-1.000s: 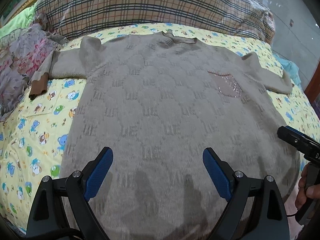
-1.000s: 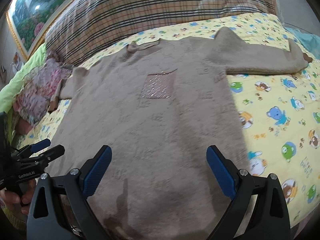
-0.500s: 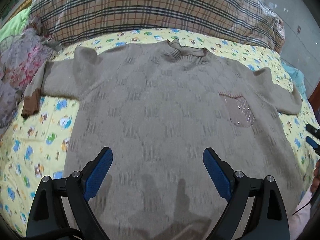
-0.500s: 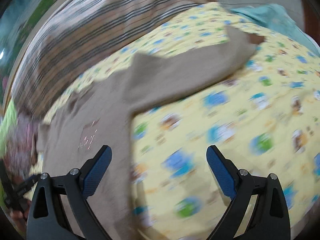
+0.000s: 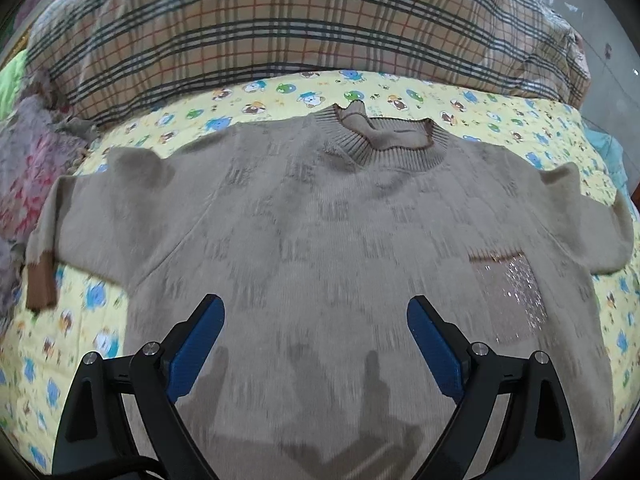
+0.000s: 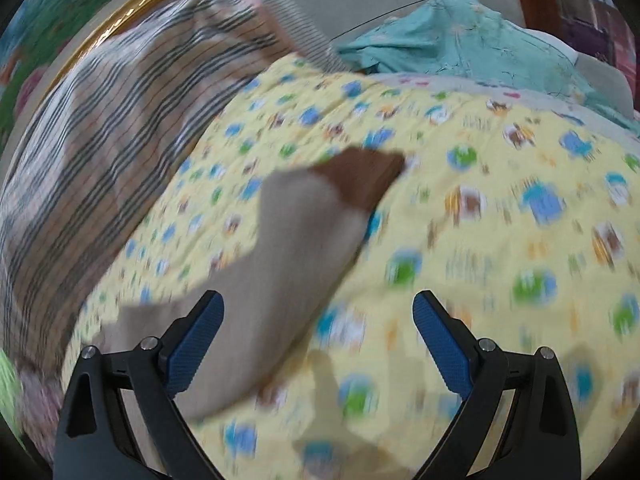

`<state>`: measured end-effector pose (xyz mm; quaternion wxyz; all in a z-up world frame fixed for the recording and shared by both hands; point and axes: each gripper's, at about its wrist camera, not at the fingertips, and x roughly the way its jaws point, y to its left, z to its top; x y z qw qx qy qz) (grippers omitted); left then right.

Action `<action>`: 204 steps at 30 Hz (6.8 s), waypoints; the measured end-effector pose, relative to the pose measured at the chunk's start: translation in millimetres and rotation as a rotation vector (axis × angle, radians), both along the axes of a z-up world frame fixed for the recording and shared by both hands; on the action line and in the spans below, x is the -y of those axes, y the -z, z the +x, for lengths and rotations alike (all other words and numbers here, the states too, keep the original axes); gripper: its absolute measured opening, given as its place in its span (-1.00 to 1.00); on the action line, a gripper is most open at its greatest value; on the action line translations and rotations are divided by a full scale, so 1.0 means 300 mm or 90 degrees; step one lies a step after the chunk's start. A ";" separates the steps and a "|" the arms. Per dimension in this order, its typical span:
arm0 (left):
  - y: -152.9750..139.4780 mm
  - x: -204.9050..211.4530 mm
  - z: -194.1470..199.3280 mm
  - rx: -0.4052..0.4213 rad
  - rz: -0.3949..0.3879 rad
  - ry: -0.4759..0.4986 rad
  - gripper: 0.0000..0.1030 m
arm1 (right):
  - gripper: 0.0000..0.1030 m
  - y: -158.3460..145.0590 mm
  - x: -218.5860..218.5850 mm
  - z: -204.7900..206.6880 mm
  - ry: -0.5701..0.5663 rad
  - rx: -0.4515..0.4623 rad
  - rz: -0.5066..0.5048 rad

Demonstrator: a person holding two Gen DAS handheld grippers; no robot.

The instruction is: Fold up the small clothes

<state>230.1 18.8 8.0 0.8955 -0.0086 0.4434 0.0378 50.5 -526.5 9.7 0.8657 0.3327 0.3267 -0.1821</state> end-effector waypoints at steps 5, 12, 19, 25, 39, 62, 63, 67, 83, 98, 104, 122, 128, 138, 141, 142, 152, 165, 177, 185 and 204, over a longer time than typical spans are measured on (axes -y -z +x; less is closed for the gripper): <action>0.030 -0.017 0.088 -0.010 0.003 -0.006 0.81 | 0.39 0.056 0.155 0.113 0.041 -0.010 0.045; 0.073 -0.060 0.150 -0.023 -0.005 -0.023 0.81 | -0.86 0.087 0.214 0.196 0.056 -0.038 0.028; 0.065 -0.087 0.106 -0.020 -0.028 -0.020 0.81 | -0.86 -0.100 -0.084 0.137 -0.080 0.082 0.017; 0.019 -0.136 0.002 0.002 -0.055 -0.016 0.81 | -0.86 -0.164 -0.596 0.244 -0.319 0.123 0.073; 0.031 -0.309 -0.135 0.001 -0.113 -0.052 0.81 | -0.86 0.024 -1.511 0.556 -0.614 0.051 0.219; 0.146 -0.169 0.214 -0.058 -0.317 0.018 -0.25 | -0.02 0.000 -1.100 0.204 -0.422 0.102 0.208; 0.146 -0.156 0.224 -0.069 -0.314 0.025 -0.92 | -0.02 0.007 -1.063 0.189 -0.399 0.101 0.207; 0.021 -0.199 0.139 0.031 -0.283 0.027 -0.89 | -0.02 0.001 -0.935 0.164 -0.332 0.103 0.185; 0.141 -0.372 0.012 -0.003 -0.280 -0.040 -0.89 | 0.06 0.155 -0.843 0.509 -0.334 -0.072 0.068; 0.181 -0.336 0.066 -0.011 -0.223 -0.016 -0.64 | -0.77 0.183 -0.790 0.523 -0.326 -0.086 0.017; 0.122 -0.429 -0.016 0.019 -0.211 -0.074 -0.18 | -0.45 0.087 -0.832 0.422 -0.306 -0.054 0.006; 0.086 -0.939 -0.095 -0.037 0.056 -0.303 0.60 | -0.28 0.180 -1.231 0.224 -0.498 -0.066 0.116; 0.174 -1.040 -0.015 -0.079 0.051 -0.296 0.48 | -0.28 0.190 -1.269 0.229 -0.505 -0.081 0.132; 0.022 -0.948 -0.074 -0.029 -0.094 -0.223 -0.94 | -0.28 0.156 -1.259 0.198 -0.498 -0.061 0.136; -0.054 -0.815 -0.090 -0.002 -0.157 -0.160 -0.94 | -0.28 0.147 -1.238 0.179 -0.494 -0.051 0.138; -0.088 -0.743 -0.094 0.010 -0.180 -0.126 -0.94 | -0.28 0.145 -1.231 0.174 -0.490 -0.050 0.139; -0.200 -0.059 0.052 0.006 -0.262 0.139 -0.94 | -0.28 0.101 -1.096 0.105 -0.440 -0.019 0.142; 0.013 0.296 0.232 -0.093 -0.269 0.234 -0.54 | -0.28 0.095 -0.894 0.055 -0.363 -0.011 0.128; -0.010 -0.111 0.000 -0.031 -0.192 0.107 0.10 | 0.07 0.060 -1.018 0.198 -0.426 0.000 0.066; 0.085 -0.520 -0.086 -0.033 -0.134 -0.112 0.13 | 0.09 0.155 -1.085 0.418 -0.401 -0.070 0.052; 0.183 -0.574 0.000 0.018 -0.118 -0.239 0.19 | -0.82 0.015 -0.960 0.322 -0.397 0.039 0.061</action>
